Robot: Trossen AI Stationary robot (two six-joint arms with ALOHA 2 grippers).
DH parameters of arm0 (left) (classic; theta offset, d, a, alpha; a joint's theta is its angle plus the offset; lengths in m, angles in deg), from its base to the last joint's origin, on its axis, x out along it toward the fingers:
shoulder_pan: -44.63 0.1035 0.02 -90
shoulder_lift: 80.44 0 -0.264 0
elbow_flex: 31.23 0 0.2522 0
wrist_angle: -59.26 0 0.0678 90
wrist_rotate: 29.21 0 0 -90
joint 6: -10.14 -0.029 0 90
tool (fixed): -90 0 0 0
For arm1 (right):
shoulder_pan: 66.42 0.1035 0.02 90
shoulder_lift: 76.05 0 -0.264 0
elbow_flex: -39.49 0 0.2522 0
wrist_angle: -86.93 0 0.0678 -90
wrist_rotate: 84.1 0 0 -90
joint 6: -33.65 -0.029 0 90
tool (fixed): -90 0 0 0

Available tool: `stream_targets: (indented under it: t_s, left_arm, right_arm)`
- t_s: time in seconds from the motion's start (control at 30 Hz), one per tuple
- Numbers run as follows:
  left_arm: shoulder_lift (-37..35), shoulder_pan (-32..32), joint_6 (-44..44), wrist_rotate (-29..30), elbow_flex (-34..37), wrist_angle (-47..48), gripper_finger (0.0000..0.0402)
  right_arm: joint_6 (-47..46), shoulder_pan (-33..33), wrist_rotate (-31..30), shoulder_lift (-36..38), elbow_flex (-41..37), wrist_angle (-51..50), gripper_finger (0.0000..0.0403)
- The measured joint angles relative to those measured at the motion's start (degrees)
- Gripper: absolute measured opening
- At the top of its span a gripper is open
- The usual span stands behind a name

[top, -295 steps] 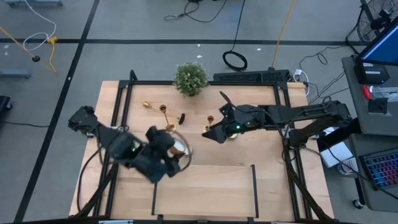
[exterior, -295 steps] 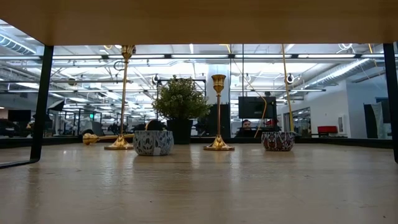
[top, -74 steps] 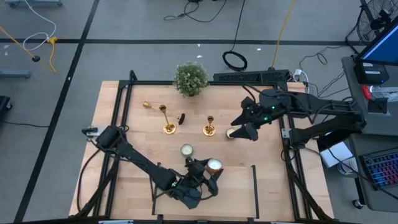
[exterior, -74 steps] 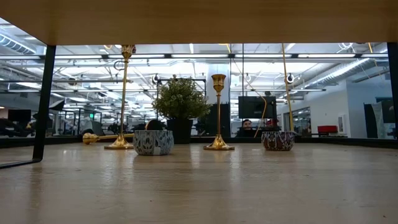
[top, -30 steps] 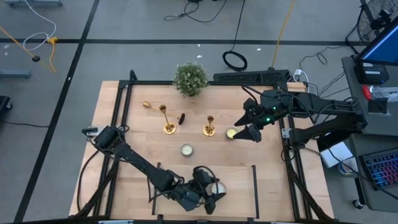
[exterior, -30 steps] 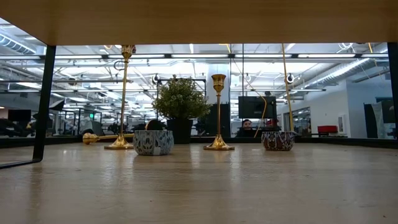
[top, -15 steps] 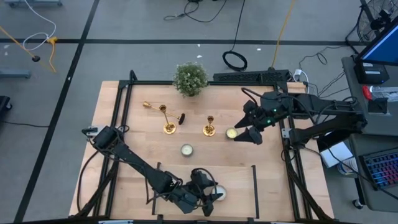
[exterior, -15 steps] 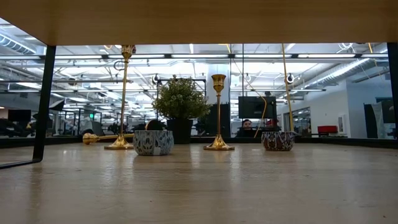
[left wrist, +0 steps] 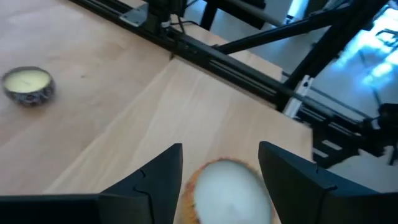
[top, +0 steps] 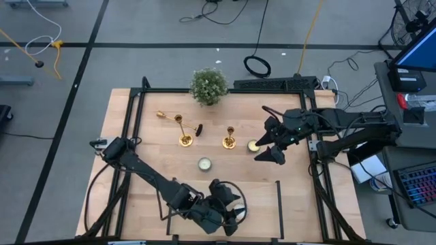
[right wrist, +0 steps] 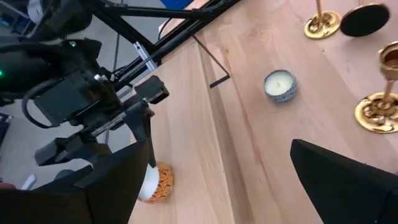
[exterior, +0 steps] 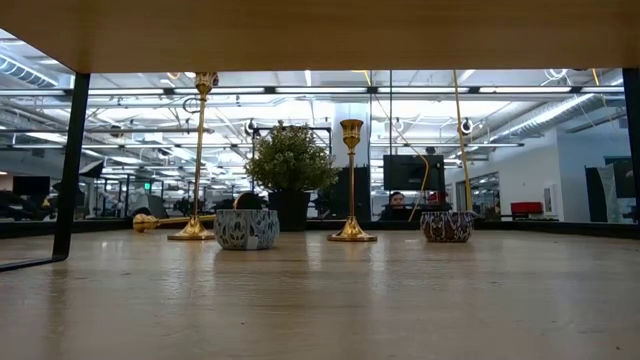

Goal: Pick & Place candle stick holders
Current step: Put the yellow scented candle on the shelf

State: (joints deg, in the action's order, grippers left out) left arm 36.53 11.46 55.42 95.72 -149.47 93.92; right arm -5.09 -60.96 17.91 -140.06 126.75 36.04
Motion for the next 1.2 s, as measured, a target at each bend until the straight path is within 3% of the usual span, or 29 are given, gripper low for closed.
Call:
stream_targets:
  t_s: [0.2,0.3,0.5,0.77,0.87,1.0,1.2]
  left_arm:
    - [0.0,2.1,-1.3,-6.2,-4.2,2.9,0.019]
    - [0.0,3.4,-2.4,-10.3,-6.9,6.3,0.0141]
    - [0.0,5.2,-5.8,-18.9,-11.2,11.0,0.0013]
    - [0.0,5.8,-3.8,-22.8,-12.5,11.0,0.0005]
    - [-1.0,4.3,-1.4,-18.6,-12.5,11.5,0.0003]
    - [-3.2,0.9,0.9,-5.8,-12.5,10.1,0.0002]
    - [-4.5,-4.5,1.4,17.6,-12.6,5.0,0.0002]
  right_arm:
    - [-0.9,0.7,0.2,0.4,-2.2,0.4,0.0386]
    - [-1.0,0.7,0.3,1.3,-2.2,-0.5,0.0386]
    - [-3.1,1.4,6.8,2.5,-2.2,-4.5,0.0386]
    - [-11.2,9.7,7.6,1.9,-2.2,-4.6,0.0386]
    - [-13.1,14.5,5.9,0.9,-2.2,-3.0,0.038]
    - [-13.1,20.1,4.5,-1.2,-2.2,2.9,0.034]
    - [-10.9,25.1,3.0,-6.8,-2.2,13.2,0.0209]
